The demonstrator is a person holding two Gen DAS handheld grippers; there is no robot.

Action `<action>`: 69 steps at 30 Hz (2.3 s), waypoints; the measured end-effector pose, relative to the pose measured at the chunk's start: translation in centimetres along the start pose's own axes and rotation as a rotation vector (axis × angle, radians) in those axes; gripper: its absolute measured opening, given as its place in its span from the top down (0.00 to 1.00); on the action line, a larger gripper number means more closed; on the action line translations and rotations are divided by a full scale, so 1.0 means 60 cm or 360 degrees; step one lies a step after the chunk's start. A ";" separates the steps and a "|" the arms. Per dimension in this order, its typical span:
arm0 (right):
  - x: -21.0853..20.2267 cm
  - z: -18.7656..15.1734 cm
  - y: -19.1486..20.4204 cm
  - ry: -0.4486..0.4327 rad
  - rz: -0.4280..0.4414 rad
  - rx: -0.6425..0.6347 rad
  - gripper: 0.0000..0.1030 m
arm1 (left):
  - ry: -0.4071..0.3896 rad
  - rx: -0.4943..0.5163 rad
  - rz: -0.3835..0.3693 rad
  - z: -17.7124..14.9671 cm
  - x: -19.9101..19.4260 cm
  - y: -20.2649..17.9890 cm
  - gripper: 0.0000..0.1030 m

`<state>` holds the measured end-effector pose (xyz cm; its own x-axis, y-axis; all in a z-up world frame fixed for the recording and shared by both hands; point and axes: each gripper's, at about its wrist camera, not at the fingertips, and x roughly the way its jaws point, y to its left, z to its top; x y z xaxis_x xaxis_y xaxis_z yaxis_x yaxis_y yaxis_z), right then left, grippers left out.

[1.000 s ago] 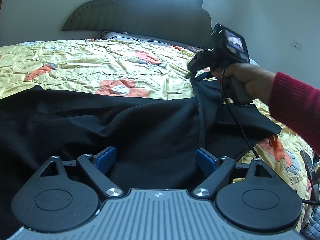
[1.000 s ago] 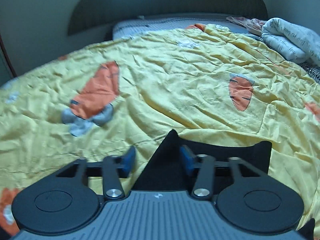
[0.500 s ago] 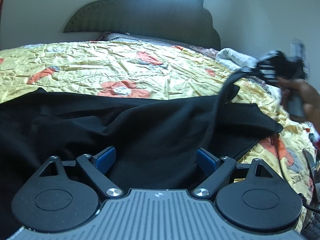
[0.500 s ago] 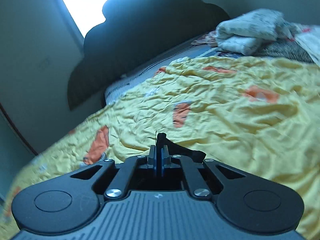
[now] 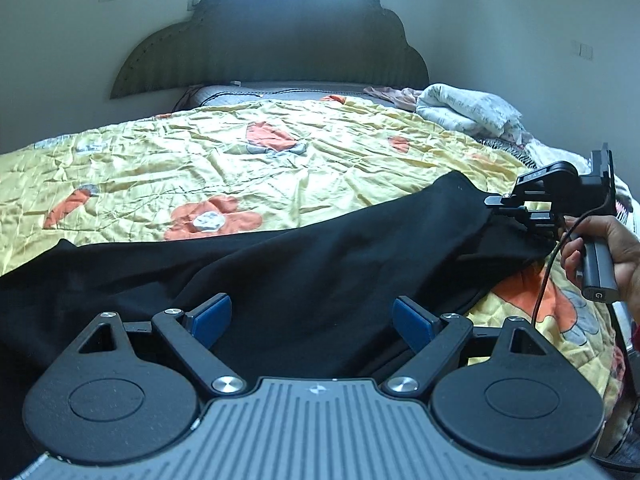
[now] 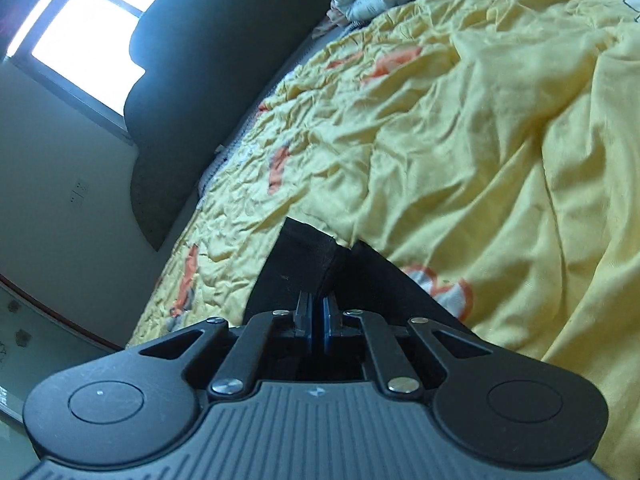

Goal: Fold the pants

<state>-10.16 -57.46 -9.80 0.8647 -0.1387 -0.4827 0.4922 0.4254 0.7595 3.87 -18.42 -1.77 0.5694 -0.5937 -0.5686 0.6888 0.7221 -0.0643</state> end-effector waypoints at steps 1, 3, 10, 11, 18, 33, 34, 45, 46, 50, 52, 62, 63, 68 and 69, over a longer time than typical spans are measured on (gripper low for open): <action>0.003 0.000 -0.003 0.0003 0.0012 0.0013 0.94 | 0.0004 0.0003 0.0002 0.000 0.001 -0.003 0.13; 0.008 0.000 -0.009 0.0000 0.0047 0.0049 0.94 | 0.0011 0.0004 -0.0002 0.002 0.004 -0.007 0.13; 0.034 0.005 -0.016 0.0009 0.0156 0.0167 0.94 | -0.0056 0.0164 -0.0036 0.022 0.005 -0.052 0.13; 0.036 0.007 -0.011 0.0007 0.0151 0.0145 0.93 | -0.0072 0.0197 -0.0029 0.024 0.007 -0.060 0.13; -0.017 0.028 0.061 -0.0100 0.0302 0.0024 0.97 | -0.0040 0.0444 -0.0032 0.028 0.048 -0.122 0.15; -0.035 0.057 0.145 -0.0028 0.0342 -0.0137 0.97 | 0.0046 0.0429 -0.0045 0.013 0.105 -0.143 0.87; -0.024 0.061 0.143 -0.0004 0.0320 -0.0123 0.97 | 0.0042 0.0417 -0.0036 0.020 0.105 -0.139 0.88; -0.135 0.026 0.143 -0.0390 0.0261 -0.0421 0.96 | -0.0148 0.0310 -0.0025 0.060 0.046 -0.130 0.90; -0.125 0.018 0.113 -0.0335 0.0130 -0.0388 0.96 | -0.0066 0.0350 -0.0082 0.041 0.056 -0.140 0.90; -0.099 -0.008 0.005 -0.0166 -0.0045 -0.0120 0.96 | 0.0110 0.0444 -0.0144 -0.008 0.085 -0.165 0.90; -0.093 -0.012 -0.001 -0.0138 -0.0065 -0.0127 0.96 | 0.0080 0.0483 -0.0137 -0.006 0.081 -0.163 0.90; -0.137 -0.009 0.045 -0.0206 -0.0047 -0.0299 0.96 | 0.0147 0.0354 -0.0234 0.013 0.067 -0.141 0.90; -0.132 -0.016 0.022 -0.0177 -0.0102 -0.0271 0.96 | 0.0166 0.0378 -0.0240 0.004 0.070 -0.145 0.90; -0.120 -0.037 -0.022 -0.0127 -0.0172 -0.0180 0.96 | 0.0171 0.0420 -0.0241 0.000 0.069 -0.145 0.90; -0.121 -0.039 -0.017 -0.0131 -0.0186 -0.0209 0.96 | 0.0172 0.0406 -0.0247 0.003 0.068 -0.142 0.90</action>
<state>-17.15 -54.79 -8.09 0.8105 -0.2641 -0.5228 0.5769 0.5142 0.6346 0.43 -27.05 -3.37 0.4070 -0.6390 -0.6527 0.8618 0.5055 0.0426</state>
